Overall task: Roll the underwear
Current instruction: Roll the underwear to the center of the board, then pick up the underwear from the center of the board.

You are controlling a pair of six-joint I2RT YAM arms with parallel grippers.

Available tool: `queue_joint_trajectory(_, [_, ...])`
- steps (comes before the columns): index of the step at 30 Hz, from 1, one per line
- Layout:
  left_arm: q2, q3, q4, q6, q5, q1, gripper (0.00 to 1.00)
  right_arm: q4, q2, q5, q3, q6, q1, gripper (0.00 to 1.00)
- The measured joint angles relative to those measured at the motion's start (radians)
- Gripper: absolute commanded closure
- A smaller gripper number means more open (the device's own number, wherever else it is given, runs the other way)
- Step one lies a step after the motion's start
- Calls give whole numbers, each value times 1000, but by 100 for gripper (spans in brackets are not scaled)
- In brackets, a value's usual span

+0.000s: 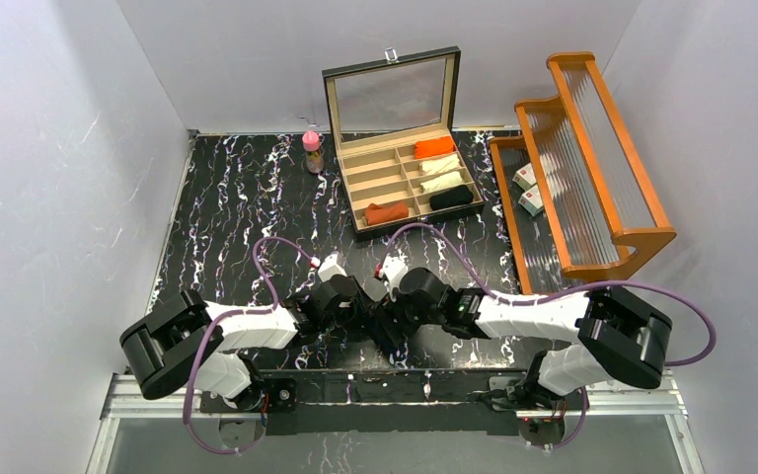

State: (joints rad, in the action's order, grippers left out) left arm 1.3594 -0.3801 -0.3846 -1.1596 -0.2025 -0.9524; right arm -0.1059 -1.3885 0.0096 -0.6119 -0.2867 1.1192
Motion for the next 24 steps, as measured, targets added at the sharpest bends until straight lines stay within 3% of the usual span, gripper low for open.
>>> queue_joint_trajectory(8, [-21,0,34,-2,-2,-1,100,28,-81,122,-49,-3,120,33])
queue_joint_trajectory(16, [-58,16,63,-5,-17,-1,98,8,-120,193,-54,-62,144,63])
queue_joint_trajectory(17, [-62,19,62,-6,-19,-1,97,5,-120,200,-53,-71,146,73])
queue_joint_trajectory(20, [-72,33,52,-13,-23,-1,78,-4,-124,208,-52,-86,150,99])
queue_joint_trajectory(22, [-81,41,50,-19,-27,-1,57,-9,-127,210,-51,-98,151,99])
queue_joint_trajectory(24, [-98,44,58,-22,-32,-1,42,-24,-126,205,-44,-114,148,99])
